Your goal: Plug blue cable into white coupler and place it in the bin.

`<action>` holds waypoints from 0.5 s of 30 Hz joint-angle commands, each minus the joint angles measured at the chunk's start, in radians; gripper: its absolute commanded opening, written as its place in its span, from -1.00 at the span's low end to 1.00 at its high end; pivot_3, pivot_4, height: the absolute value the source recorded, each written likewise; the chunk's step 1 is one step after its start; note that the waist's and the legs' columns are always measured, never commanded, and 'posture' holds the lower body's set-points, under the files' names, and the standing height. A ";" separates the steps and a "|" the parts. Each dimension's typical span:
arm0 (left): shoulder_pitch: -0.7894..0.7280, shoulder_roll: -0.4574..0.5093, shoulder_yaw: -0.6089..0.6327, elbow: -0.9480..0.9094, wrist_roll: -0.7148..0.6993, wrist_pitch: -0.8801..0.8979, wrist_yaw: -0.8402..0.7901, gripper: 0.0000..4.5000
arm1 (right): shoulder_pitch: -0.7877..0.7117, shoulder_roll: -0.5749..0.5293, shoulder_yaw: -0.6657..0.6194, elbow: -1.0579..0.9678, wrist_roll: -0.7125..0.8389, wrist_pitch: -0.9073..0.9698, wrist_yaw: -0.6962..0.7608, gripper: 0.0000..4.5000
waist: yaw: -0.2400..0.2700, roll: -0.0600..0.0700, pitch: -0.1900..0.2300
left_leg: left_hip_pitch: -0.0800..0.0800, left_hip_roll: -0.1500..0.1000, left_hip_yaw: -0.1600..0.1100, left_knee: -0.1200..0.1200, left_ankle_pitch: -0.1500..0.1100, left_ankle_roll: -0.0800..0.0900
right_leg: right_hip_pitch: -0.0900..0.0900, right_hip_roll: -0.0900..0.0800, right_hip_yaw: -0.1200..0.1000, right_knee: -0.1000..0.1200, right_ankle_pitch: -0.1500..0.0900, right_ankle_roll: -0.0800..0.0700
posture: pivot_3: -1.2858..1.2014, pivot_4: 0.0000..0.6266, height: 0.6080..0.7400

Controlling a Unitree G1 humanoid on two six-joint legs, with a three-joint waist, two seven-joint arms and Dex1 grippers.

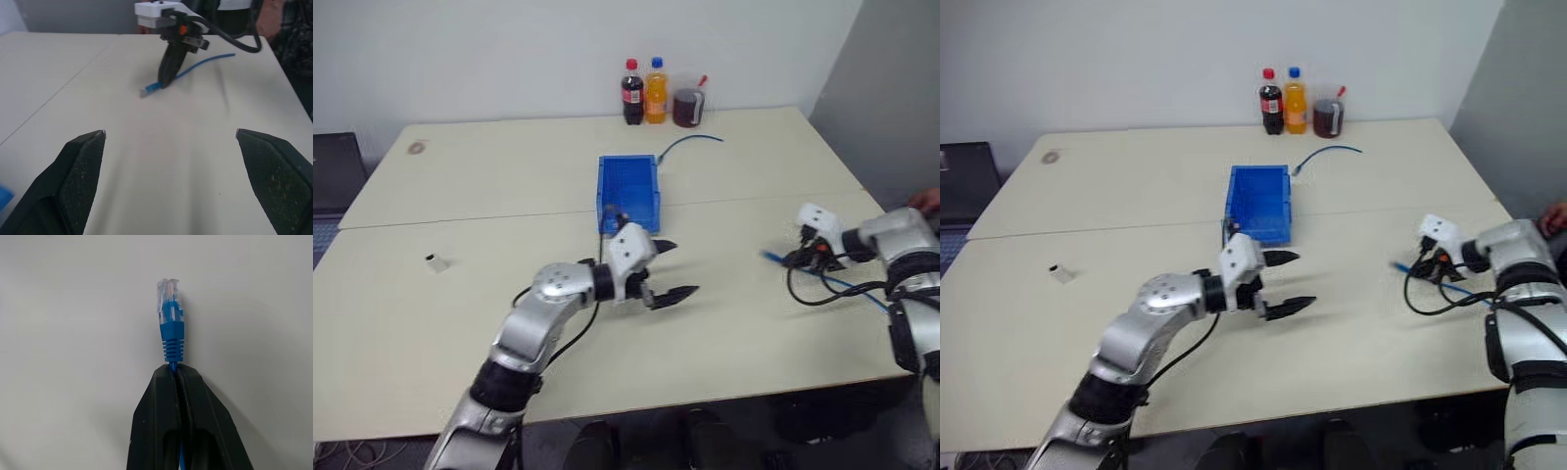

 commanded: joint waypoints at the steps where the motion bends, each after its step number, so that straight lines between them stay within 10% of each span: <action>1: 0.255 0.025 0.210 -0.219 -0.030 0.034 0.107 1.00 | 0.063 0.111 0.044 -0.262 0.071 0.013 0.103 -0.97 | -0.005 0.000 0.000 | 0.000 0.000 -0.001 -0.001 0.000 0.000 | -0.002 0.001 0.002 0.001 -0.001 -0.001 | 0.03 -0.52 1.00; 8: 0.711 -0.130 0.432 -0.403 0.010 -0.002 0.316 1.00 | 0.108 0.341 0.154 -0.522 0.086 0.156 0.030 -0.97 | 0.034 -0.002 0.001 | -0.004 -0.004 -0.004 0.001 -0.002 -0.003 | -0.008 -0.003 0.006 0.007 -0.002 -0.002 | 0.03 -0.52 1.00; 15: 1.014 -0.130 0.353 -0.464 0.035 -0.145 0.239 1.00 | 0.084 0.482 0.268 -0.514 0.074 0.262 0.042 -0.97 | 0.058 -0.006 -0.001 | -0.001 -0.006 -0.002 0.002 -0.002 -0.003 | -0.006 -0.002 0.005 0.005 -0.007 -0.011 | 0.03 -0.52 1.00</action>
